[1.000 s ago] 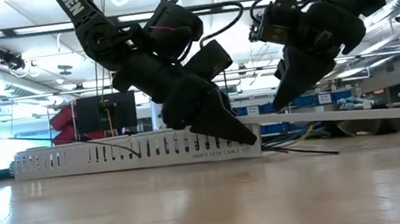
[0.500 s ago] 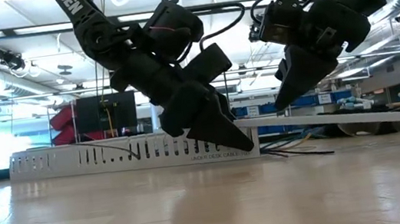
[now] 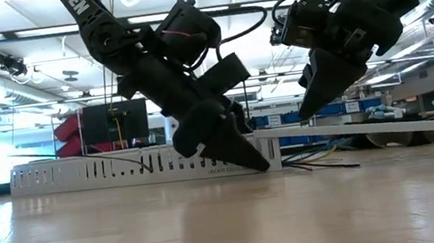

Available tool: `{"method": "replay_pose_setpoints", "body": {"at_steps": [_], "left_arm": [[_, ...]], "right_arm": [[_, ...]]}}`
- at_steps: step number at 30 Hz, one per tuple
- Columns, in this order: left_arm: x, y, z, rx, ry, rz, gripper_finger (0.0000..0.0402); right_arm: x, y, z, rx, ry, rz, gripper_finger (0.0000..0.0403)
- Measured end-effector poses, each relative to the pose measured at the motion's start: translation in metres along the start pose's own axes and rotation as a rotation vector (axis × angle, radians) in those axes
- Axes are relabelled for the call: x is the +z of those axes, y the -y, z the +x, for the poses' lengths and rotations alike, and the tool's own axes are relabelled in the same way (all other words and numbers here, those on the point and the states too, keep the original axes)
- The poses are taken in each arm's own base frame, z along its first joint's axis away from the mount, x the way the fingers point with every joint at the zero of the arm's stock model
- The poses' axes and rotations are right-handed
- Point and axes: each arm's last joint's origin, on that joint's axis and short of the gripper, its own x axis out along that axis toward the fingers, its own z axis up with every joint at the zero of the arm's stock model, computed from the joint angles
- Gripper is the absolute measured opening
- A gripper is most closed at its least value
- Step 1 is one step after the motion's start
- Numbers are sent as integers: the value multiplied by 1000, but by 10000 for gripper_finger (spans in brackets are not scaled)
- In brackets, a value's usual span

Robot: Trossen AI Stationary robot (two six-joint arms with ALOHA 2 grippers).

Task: Ziptie cables
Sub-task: Close the lid on the cable duct

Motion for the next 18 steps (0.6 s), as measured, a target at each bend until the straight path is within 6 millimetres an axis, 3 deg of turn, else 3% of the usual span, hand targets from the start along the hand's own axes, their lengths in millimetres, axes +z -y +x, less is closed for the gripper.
{"method": "replay_pose_setpoints", "body": {"at_steps": [9,18], "left_arm": [[14,-3,-22,4,-4,1,301],[0,0,-26,-37,-159,-5,301]], "right_arm": [[0,0,0,-1,-5,0,0],[1,0,0,-2,3,1,0]]}}
